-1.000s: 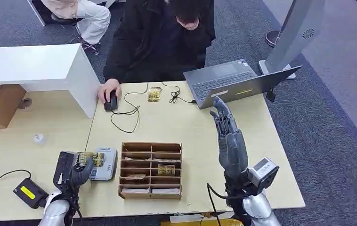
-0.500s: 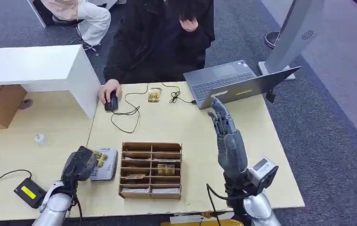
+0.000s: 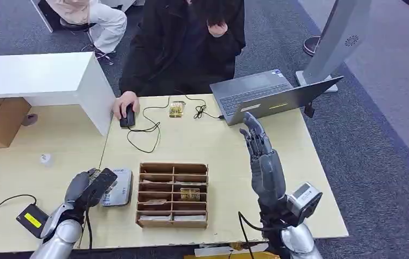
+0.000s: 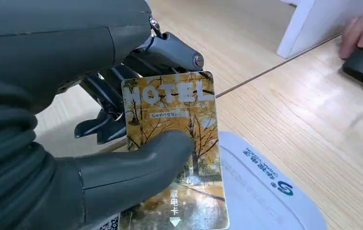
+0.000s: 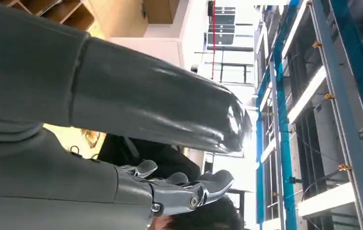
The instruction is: Pass the card to the sensor for recognition and then transmit it.
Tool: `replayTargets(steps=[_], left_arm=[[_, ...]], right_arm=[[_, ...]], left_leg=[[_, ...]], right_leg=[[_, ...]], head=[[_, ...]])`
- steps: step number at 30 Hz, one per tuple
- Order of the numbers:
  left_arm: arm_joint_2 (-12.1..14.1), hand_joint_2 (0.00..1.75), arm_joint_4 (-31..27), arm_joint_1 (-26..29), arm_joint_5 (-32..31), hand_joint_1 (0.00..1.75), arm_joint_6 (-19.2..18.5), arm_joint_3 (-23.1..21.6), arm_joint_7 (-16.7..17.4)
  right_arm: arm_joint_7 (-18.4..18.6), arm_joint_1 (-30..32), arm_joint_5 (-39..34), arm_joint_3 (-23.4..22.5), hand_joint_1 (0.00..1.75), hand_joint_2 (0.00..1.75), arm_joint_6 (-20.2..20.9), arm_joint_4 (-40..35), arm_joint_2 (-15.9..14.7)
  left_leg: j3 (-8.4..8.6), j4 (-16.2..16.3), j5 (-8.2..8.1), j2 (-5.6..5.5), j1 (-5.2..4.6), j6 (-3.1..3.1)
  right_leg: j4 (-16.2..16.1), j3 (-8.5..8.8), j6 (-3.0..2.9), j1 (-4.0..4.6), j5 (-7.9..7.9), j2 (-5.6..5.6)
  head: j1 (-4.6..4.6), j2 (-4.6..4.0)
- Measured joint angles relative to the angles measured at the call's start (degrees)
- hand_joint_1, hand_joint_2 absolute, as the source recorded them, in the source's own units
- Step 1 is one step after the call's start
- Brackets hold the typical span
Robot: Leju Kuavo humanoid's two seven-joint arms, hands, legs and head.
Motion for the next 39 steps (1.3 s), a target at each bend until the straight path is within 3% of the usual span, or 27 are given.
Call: replayTargets(steps=[6,12,19,27,31,39], left_arm=[[-0.2,1.75,-1.2,0.2,-1.3,1.75,2.9,0.0,-2.5],[-1.5,1.75,-5.3,1.4,-5.5,1.75,14.4,0.0,-7.4],[-2.7,1.75,-9.8,0.9,-11.7,1.75,20.9,-0.6,-9.7],[-2.7,1.75,-10.0,-4.1,-27.9,1.75,24.5,-3.8,-4.8],[-2.6,1.75,-6.9,-9.9,-35.5,1.75,25.0,-6.8,-1.7],[-2.6,1.75,0.4,-19.8,-44.8,1.75,24.4,-13.1,2.0]], right_arm=[[0.0,0.4,0.3,-0.5,0.00,0.00,0.3,-0.1,0.3],[-1.0,0.9,0.7,-0.5,0.00,0.00,0.3,-0.2,0.3],[-2.0,1.2,0.8,-0.5,0.00,0.00,0.0,-0.1,0.4],[-2.1,0.3,-0.1,-0.2,0.00,0.00,0.2,0.6,0.6],[-2.2,-1.1,-1.1,0.8,0.00,0.00,0.9,1.3,0.9],[-2.2,-2.7,-2.6,2.7,0.00,0.00,1.3,2.7,1.3]], left_leg=[[-0.03,0.0,0.01,-0.01,-0.01,0.01],[-0.07,0.0,0.01,-0.01,-0.02,0.02],[-0.10,0.0,0.00,-0.01,-0.02,0.03],[-0.11,0.0,0.01,-0.01,-0.01,0.02],[-0.12,0.0,0.04,-0.01,-0.02,0.02],[-0.14,0.0,0.04,-0.03,-0.02,0.02]], right_leg=[[0.0,0.00,0.00,0.00,0.00,0.00],[0.0,-0.04,0.01,-0.01,0.00,0.00],[0.0,-0.10,0.01,-0.01,0.00,0.00],[0.0,-0.12,0.01,0.00,0.02,-0.01],[0.0,-0.11,0.01,0.00,0.05,-0.01],[0.0,-0.12,0.01,-0.01,0.05,-0.01]], head=[[0.02,0.00],[0.02,0.00],[0.00,0.00],[0.00,0.00],[0.00,0.00],[0.02,0.00]])
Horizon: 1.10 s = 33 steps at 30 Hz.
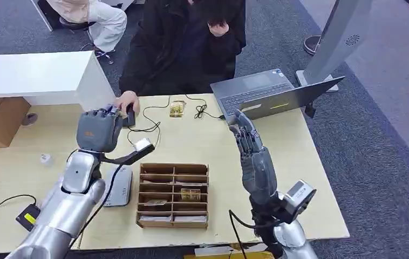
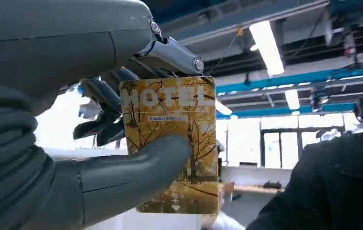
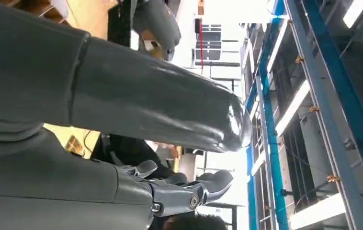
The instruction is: Pass the card to the sensor for recognition and then transmit it.
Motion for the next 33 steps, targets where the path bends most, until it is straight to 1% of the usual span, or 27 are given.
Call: replayTargets(steps=[1,4,6,8,12,17,24,33], left_arm=[[0.0,1.75,0.6,-1.1,-0.8,1.75,-0.1,-0.8,0.5],[-0.1,1.75,1.8,-4.2,-2.1,1.75,-0.2,-3.6,3.5],[0.2,1.75,2.4,-6.2,-2.3,1.75,-0.3,-6.3,6.6],[0.5,1.75,3.0,-8.0,-2.4,1.75,-0.6,-9.3,8.2],[0.6,1.75,4.0,-10.1,-2.5,1.75,-1.2,-13.7,9.0],[0.4,1.75,4.8,-11.2,-2.5,1.75,-1.2,-17.8,10.0],[0.2,1.75,5.5,-11.9,-2.4,1.75,-1.1,-20.3,12.2],[0.2,1.75,5.9,-12.2,-2.4,1.75,-1.2,-21.7,12.6]], right_arm=[[0.0,-0.1,-0.2,0.2,0.00,0.00,0.0,0.2,0.0],[0.0,-0.5,-0.3,0.7,0.00,0.00,0.2,0.5,0.0],[0.0,-0.7,-0.4,1.0,0.00,0.00,0.4,0.8,0.0],[0.0,-0.9,-0.5,1.4,0.00,0.00,0.4,0.9,0.0],[0.0,-1.2,-0.9,1.9,0.00,0.00,0.4,1.1,0.0],[0.0,-1.5,-0.9,2.1,0.00,0.00,0.5,1.2,0.0],[0.0,-1.4,-1.0,2.2,0.00,0.00,0.5,1.2,0.0],[0.0,-1.4,-1.0,2.2,0.00,0.00,0.4,1.2,0.0]], left_leg=[[0.00,0.0,0.00,0.01,0.00,0.00],[-0.01,0.0,0.00,0.01,0.00,0.00],[-0.02,0.0,0.00,0.01,0.00,0.00],[-0.02,0.0,0.00,0.01,0.00,0.00],[-0.02,0.0,0.00,0.01,0.00,0.00],[-0.02,0.0,0.00,0.01,0.00,0.00],[-0.02,0.0,0.00,0.01,0.00,0.00],[-0.02,0.0,0.00,0.02,0.00,0.00]], right_leg=[[0.0,0.00,0.00,0.00,0.00,0.02],[0.0,-0.01,0.00,0.00,0.00,0.02],[0.0,-0.01,0.00,0.00,0.00,0.01],[0.0,-0.01,0.00,0.00,0.00,0.01],[0.0,-0.01,0.00,0.00,0.00,0.01],[0.0,-0.01,0.00,0.00,0.00,0.02],[0.0,-0.02,0.00,0.00,0.00,0.02],[0.0,-0.02,0.00,0.00,0.00,0.02]], head=[[-0.02,0.00],[0.00,0.00],[0.00,0.00],[-0.02,0.00],[-0.02,0.00],[0.00,0.00],[-0.02,0.00],[-0.02,0.00]])
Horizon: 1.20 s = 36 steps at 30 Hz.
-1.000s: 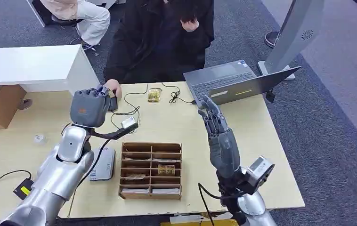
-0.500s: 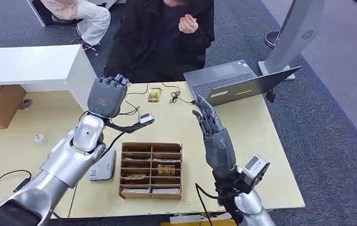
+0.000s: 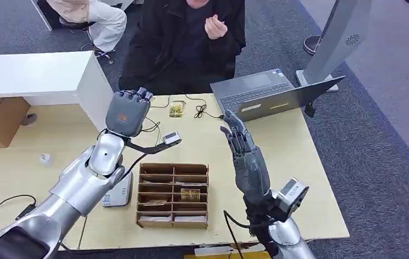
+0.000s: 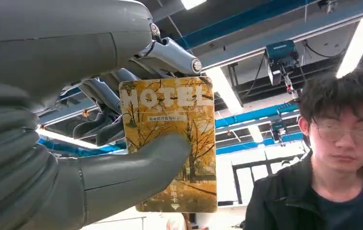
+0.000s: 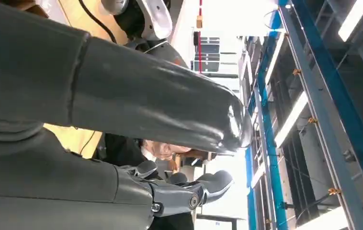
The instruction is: Pass the card to the sensor for recognition and then transmit it.
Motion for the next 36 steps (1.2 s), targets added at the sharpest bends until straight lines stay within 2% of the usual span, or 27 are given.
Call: replayTargets(steps=[25,26,36], left_arm=[[-1.1,1.75,0.0,0.5,0.0,1.75,-0.5,0.0,-1.6],[-1.1,1.75,0.0,0.5,0.0,0.00,-0.6,0.0,-1.6],[-1.4,1.75,0.1,1.4,0.0,0.00,0.7,0.0,-1.1]], right_arm=[[-0.1,0.7,0.0,0.0,0.00,0.00,-0.6,0.0,0.0],[-0.1,0.8,0.0,0.0,0.00,0.00,-0.6,0.0,0.0],[-0.1,1.0,0.0,0.0,0.00,0.00,-0.6,0.0,0.0]], left_leg=[[-0.01,0.0,0.00,0.00,0.00,0.00],[-0.01,0.0,0.00,0.00,0.00,0.00],[-0.04,0.0,-0.01,-0.01,0.00,0.00]], right_leg=[[0.0,0.00,0.00,0.00,0.00,0.00],[0.0,0.00,0.00,0.00,0.00,0.00],[0.0,-0.01,0.01,0.00,-0.01,-0.01]], head=[[0.00,0.00],[0.00,0.00],[0.02,0.00]])
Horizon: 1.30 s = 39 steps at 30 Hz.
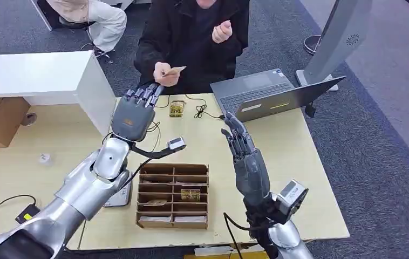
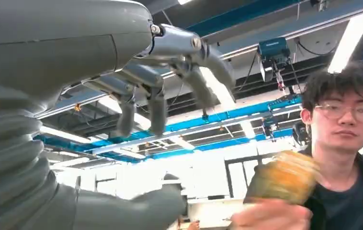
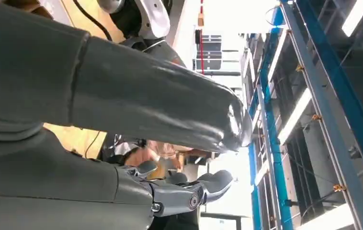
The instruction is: Pass the card to the sensor for recognition and then transmit it.
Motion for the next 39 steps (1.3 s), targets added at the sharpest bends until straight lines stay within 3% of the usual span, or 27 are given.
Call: replayTargets(steps=[5,9,16,18,23,25,28,31,34,39], left_arm=[[0.0,1.75,-0.7,1.1,0.0,0.00,0.5,0.5,-1.1],[-0.7,1.75,-3.8,4.1,1.9,0.00,1.2,2.6,-4.3],[-2.0,1.75,-18.0,14.9,16.5,0.00,5.2,6.9,-13.8],[-2.4,1.75,-22.8,18.5,20.2,0.00,5.4,8.4,-17.9],[-5.5,1.75,-35.0,29.0,35.6,0.00,5.7,15.6,-34.8],[-5.9,1.75,-37.6,31.1,40.8,0.00,5.7,17.2,-37.6],[-5.3,1.75,-40.7,34.6,49.3,0.00,5.4,18.7,-37.4],[-3.0,1.75,-41.6,37.3,53.8,0.00,0.1,19.6,-34.4],[-0.7,1.75,-41.6,39.2,52.6,0.00,-4.2,20.3,-32.8],[1.9,1.75,-41.6,40.1,42.2,0.00,-8.7,20.3,-28.3]], right_arm=[[-0.2,0.2,0.2,0.0,0.00,0.00,-0.4,0.0,0.0],[-0.3,1.1,0.6,-0.3,0.00,0.00,-1.3,-0.1,0.0],[-0.9,4.2,2.3,-2.3,0.00,0.00,-3.6,-1.7,-0.4],[-1.0,5.1,2.7,-2.9,0.00,0.00,-4.2,-2.3,-0.5],[-1.5,7.3,3.6,-4.4,0.00,0.00,-5.6,-3.6,-0.8],[-1.6,7.7,3.8,-4.7,0.00,0.00,-5.8,-4.0,-1.0],[-1.5,7.9,4.0,-5.0,0.00,0.00,-6.3,-4.2,-1.0],[-1.4,8.1,4.3,-5.4,0.00,0.00,-6.5,-4.5,-1.0],[-1.2,8.2,4.5,-6.0,0.00,0.00,-6.5,-5.0,-1.0],[-0.7,8.6,5.3,-6.9,0.00,0.00,-5.6,-5.6,-1.0]], left_leg=[[0.01,0.0,0.00,0.01,0.00,0.00],[0.01,0.0,0.00,0.00,0.00,0.00],[-0.02,0.0,-0.09,0.02,-0.01,0.07],[-0.03,0.0,-0.12,0.02,-0.01,0.03],[-0.03,0.0,-0.15,0.04,-0.01,0.05],[-0.05,0.0,-0.15,0.04,0.00,0.06],[0.00,0.0,-0.16,0.08,0.00,0.06],[-0.01,0.0,-0.11,0.03,0.03,0.01],[-0.01,0.0,-0.09,0.03,0.03,-0.01],[-0.03,0.0,-0.10,0.03,0.01,-0.01]], right_leg=[[0.0,0.00,0.00,0.00,0.00,0.00],[0.0,0.00,0.00,0.00,0.00,0.00],[0.0,-0.01,0.04,-0.01,-0.07,0.02],[0.0,-0.02,0.05,-0.01,-0.07,0.03],[0.0,-0.05,0.04,-0.01,-0.09,0.05],[0.0,-0.03,0.05,-0.01,-0.09,0.03],[0.0,-0.03,0.04,-0.01,-0.08,0.05],[0.0,-0.02,0.04,0.00,-0.08,-0.01],[0.0,-0.03,0.04,0.02,-0.08,0.01],[0.0,-0.03,0.04,0.00,-0.07,0.00]], head=[[-0.02,0.00],[0.00,0.00],[0.00,0.00],[0.00,0.00],[-0.02,0.00],[0.00,0.00],[-0.02,0.00],[0.00,0.00],[-0.02,0.00],[-0.02,0.00]])
